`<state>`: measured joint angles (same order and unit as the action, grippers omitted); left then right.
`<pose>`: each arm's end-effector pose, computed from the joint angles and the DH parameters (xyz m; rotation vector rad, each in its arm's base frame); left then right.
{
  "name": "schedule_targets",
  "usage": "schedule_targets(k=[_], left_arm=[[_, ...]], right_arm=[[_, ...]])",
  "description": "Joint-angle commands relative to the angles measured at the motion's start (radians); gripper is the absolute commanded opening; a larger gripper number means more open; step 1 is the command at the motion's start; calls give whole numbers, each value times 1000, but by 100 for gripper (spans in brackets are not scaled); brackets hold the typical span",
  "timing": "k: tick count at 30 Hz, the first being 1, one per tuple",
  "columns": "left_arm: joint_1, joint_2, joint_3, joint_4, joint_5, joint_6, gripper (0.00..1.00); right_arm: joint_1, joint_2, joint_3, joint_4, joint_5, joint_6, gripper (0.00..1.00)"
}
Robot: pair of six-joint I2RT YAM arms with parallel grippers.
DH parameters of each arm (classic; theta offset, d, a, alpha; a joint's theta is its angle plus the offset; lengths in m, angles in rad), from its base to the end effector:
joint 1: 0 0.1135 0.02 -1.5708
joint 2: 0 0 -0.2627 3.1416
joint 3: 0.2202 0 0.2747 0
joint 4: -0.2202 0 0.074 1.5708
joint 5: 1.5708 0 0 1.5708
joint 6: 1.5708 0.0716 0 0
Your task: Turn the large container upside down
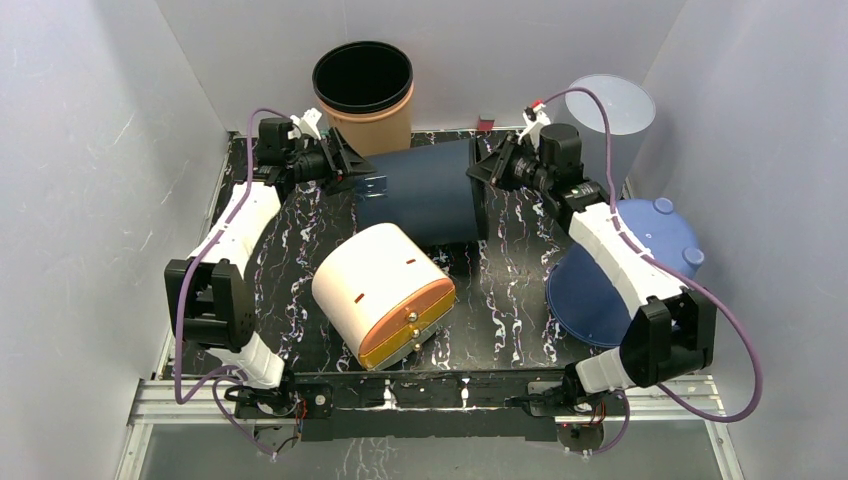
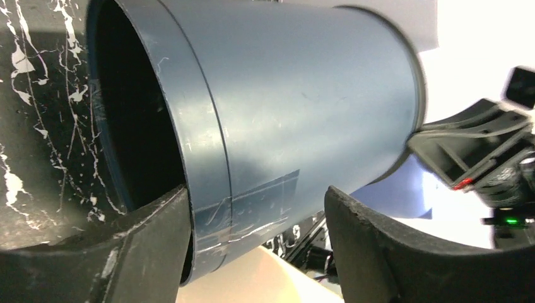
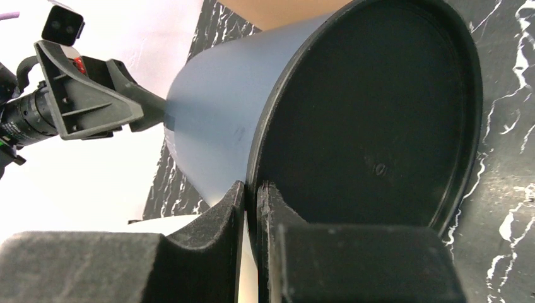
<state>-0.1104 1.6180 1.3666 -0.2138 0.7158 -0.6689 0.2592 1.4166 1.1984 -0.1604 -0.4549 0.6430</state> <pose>0.4136 -0.0931 0.3099 -0.1116 2.1246 -1.2031 0.3620 0.1285 0.3225 0.0743 2.0528 1.0229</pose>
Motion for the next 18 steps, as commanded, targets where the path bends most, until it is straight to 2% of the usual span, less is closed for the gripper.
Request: schedule_targets(k=[1, 9, 13, 18], left_arm=[[-28, -14, 27, -15, 75, 18, 78], [-28, -30, 45, -53, 29, 30, 98], [-28, -36, 68, -88, -11, 43, 98], [-28, -33, 78, -96, -21, 47, 98]], right_arm=[[68, -51, 213, -102, 218, -169, 0], [139, 44, 510, -331, 494, -462, 0], [191, 87, 622, -412, 615, -593, 0], [270, 115, 663, -446, 705, -690, 0]])
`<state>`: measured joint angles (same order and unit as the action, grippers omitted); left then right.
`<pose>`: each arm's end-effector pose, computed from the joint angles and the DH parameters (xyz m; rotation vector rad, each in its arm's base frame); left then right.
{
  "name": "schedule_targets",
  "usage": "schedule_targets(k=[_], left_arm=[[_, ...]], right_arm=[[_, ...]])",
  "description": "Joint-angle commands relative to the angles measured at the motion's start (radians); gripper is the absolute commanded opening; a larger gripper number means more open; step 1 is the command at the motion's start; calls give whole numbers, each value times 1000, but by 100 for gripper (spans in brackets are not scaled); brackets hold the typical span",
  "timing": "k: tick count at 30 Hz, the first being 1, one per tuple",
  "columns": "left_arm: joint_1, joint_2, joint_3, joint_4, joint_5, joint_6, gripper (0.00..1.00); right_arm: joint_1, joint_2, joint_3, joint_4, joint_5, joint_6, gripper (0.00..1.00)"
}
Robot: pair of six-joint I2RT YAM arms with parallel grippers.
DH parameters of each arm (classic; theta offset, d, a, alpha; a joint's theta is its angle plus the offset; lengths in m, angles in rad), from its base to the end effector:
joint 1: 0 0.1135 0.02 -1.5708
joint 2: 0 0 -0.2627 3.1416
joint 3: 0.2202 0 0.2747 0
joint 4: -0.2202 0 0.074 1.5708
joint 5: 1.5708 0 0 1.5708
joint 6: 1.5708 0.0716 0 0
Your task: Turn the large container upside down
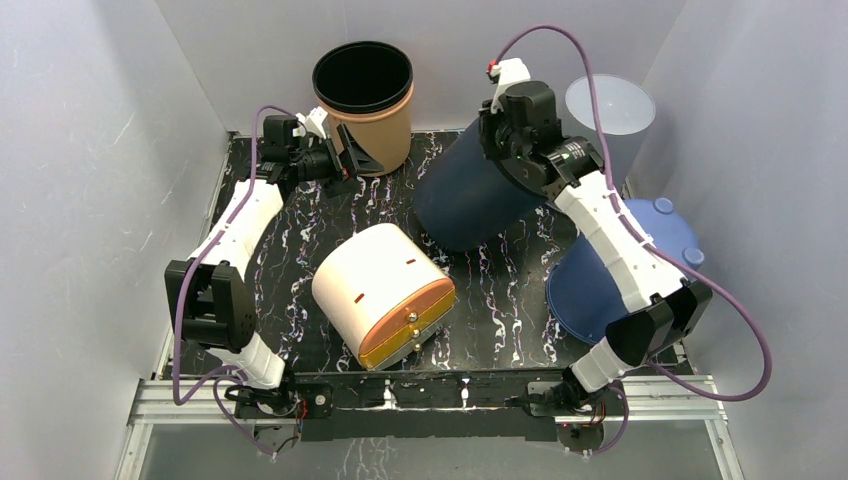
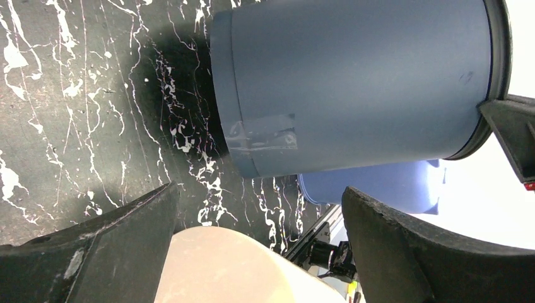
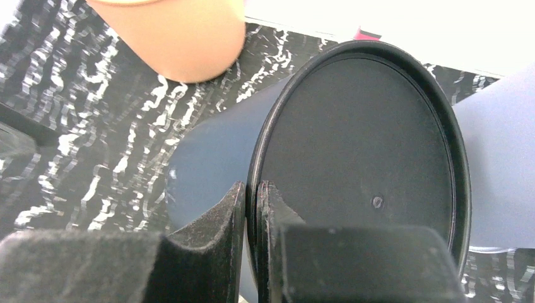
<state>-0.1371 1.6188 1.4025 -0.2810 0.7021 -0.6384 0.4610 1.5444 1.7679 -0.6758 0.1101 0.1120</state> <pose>0.4101 -0.1033 0.3156 -0.0778 2.1558 -1.1888 0.3543 0.1672 0.4306 -0.2832 2.0094 0.2515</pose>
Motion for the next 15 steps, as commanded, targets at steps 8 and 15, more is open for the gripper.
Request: schedule_targets(k=[8, 15], left_arm=[[-1, -28, 42, -38, -25, 23, 98], [-1, -60, -23, 36, -55, -26, 98]], right_arm=[[239, -40, -64, 164, 174, -321, 0], [245, -6, -177, 286, 204, -415, 5]])
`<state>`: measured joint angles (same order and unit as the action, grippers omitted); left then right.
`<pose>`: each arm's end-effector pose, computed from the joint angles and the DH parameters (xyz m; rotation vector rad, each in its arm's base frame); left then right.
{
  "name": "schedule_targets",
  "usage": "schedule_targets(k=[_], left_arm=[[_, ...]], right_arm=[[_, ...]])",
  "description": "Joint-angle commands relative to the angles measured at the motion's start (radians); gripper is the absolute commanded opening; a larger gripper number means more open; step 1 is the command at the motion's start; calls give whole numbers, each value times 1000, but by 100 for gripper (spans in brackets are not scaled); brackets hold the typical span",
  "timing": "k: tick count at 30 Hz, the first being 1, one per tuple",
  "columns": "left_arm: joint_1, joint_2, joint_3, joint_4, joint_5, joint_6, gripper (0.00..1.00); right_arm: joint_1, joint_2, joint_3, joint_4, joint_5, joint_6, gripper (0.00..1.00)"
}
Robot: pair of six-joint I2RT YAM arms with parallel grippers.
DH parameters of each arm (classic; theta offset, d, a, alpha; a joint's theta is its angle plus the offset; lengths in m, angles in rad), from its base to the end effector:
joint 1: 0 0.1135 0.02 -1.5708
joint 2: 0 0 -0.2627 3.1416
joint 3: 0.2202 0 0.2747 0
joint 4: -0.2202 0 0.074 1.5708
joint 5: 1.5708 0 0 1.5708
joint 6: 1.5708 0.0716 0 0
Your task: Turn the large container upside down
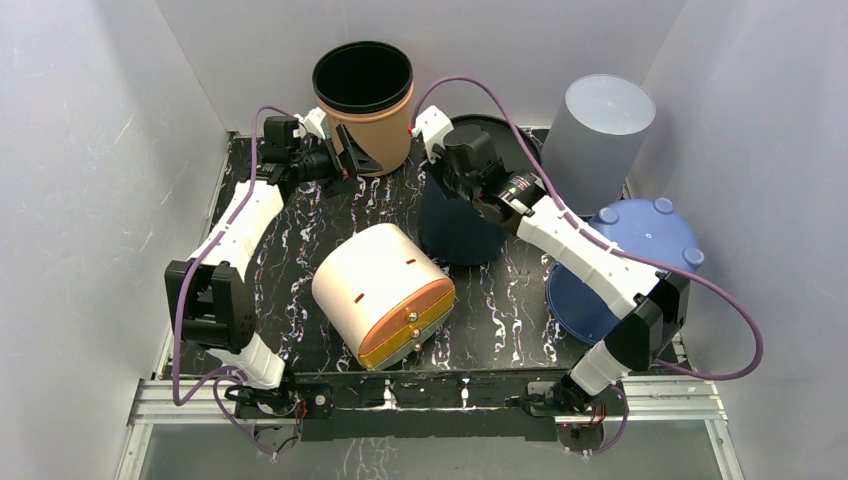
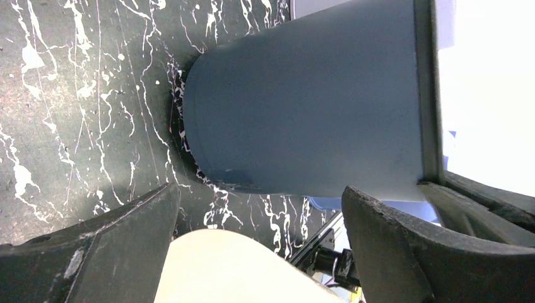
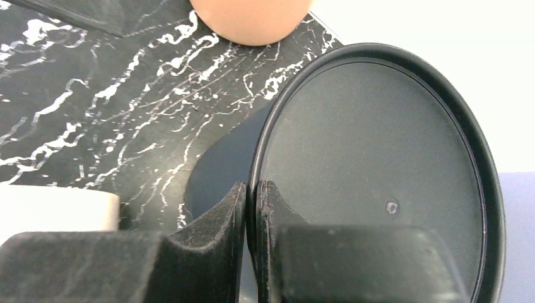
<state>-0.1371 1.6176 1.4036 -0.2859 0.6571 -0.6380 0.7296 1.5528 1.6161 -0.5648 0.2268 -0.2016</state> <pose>0.4117 -0.1010 0.3150 -0.1098 2.1565 -1.1426 0.3127 0.2580 0.3839 -0.7987 1.8984 0.0916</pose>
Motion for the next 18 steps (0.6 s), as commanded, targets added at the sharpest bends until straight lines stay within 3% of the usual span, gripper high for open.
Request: schedule_targets(k=[1, 3, 5, 9, 13, 18], left_arm=[[0, -60, -25, 37, -13, -27, 98], [-1, -58, -23, 27, -17, -20, 98], [0, -55, -12, 15, -19, -12, 98], [1, -59, 15, -16, -38, 6, 98], [6, -77, 59, -58, -67, 37, 98], [11, -114, 126, -123, -114, 86, 98]], right_arm=[[-25, -3, -7, 168, 90, -96, 10], [-25, 18, 34, 142, 87, -78, 19], [-24, 24, 73, 114, 73, -56, 42], [-24, 6, 150, 11, -25, 8, 72], [-24, -93, 143, -76, -86, 136, 79], [-25, -240, -20, -183, -154, 269, 80]])
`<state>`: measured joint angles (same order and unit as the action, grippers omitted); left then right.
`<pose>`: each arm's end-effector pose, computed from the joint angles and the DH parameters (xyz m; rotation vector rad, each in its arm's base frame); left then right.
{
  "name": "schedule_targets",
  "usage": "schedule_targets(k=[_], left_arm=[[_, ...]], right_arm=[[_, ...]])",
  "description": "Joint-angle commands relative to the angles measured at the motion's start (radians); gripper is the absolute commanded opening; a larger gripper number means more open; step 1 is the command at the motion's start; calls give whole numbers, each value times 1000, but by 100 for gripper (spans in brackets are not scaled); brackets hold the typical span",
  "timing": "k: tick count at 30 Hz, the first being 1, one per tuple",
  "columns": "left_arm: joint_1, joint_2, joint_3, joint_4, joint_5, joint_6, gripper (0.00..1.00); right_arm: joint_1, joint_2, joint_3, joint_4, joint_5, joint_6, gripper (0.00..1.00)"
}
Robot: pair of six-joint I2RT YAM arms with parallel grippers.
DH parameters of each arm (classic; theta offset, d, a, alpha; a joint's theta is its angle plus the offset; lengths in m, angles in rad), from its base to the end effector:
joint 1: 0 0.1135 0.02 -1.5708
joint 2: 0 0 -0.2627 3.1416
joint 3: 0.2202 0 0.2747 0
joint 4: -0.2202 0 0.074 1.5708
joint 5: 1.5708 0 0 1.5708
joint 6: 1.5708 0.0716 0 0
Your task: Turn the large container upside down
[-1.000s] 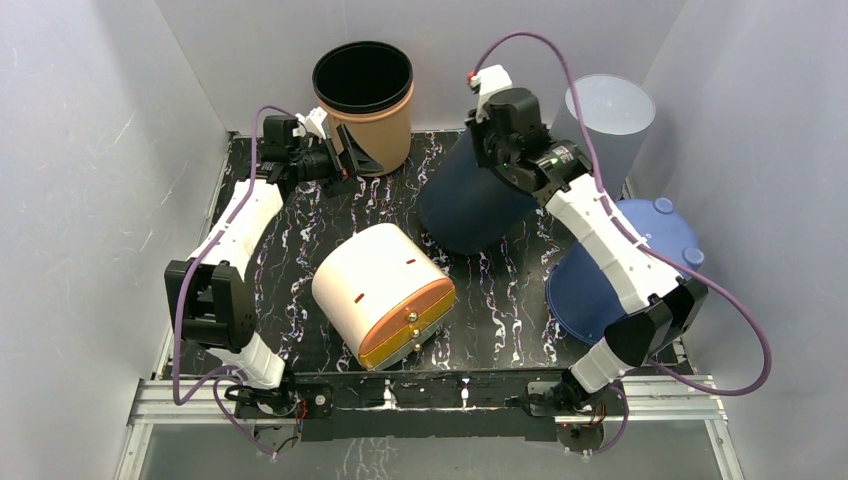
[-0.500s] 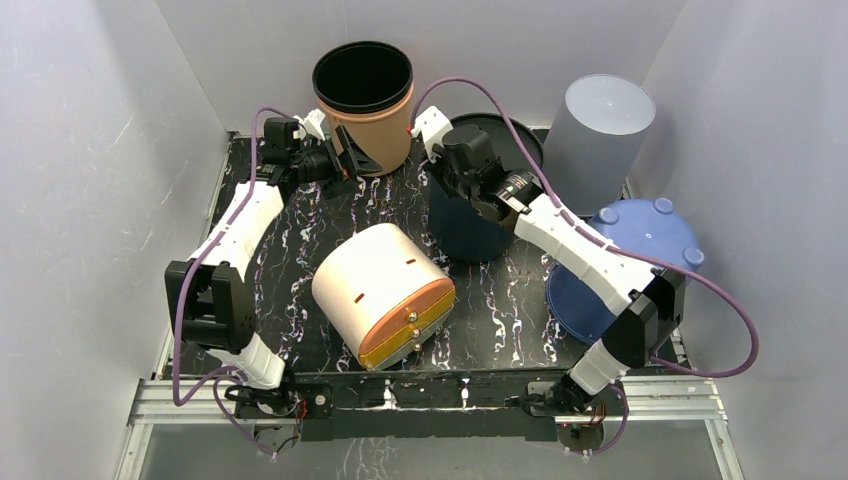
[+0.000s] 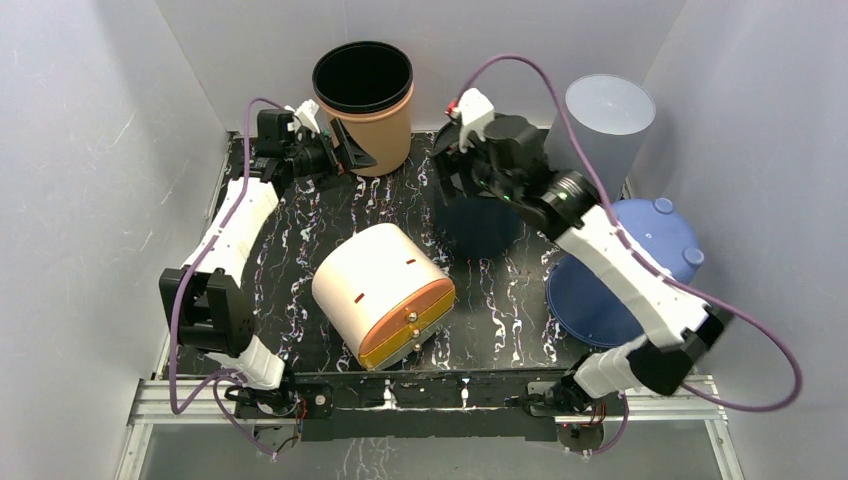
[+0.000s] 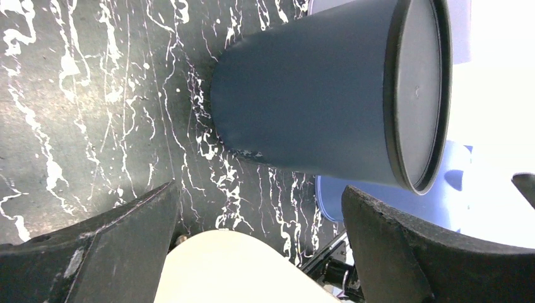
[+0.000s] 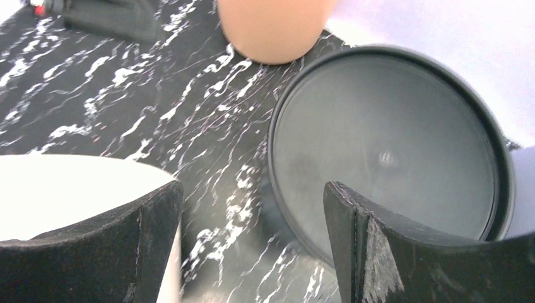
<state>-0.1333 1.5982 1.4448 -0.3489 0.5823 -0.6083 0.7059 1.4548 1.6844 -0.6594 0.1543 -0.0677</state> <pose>0.4096 -0.0947 0.3300 -0.1335 2.1491 -1.0467 0.2876 0.2307 0.4336 -0.6632 1.8914 0.2560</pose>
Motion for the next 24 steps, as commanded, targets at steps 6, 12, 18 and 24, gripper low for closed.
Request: schedule_targets(k=[6, 12, 18, 24], left_arm=[[12, -123, 154, -140, -153, 92, 98], [19, -162, 137, -142, -217, 88, 98], [24, -184, 134, -178, -236, 97, 98], [32, -169, 159, -237, -232, 115, 98]], right_arm=[[0, -318, -343, -45, -162, 291, 82], [-1, -297, -501, 85, -197, 502, 82], [-57, -101, -440, 181, -54, 547, 84], [-299, 154, -191, 250, -166, 477, 84]])
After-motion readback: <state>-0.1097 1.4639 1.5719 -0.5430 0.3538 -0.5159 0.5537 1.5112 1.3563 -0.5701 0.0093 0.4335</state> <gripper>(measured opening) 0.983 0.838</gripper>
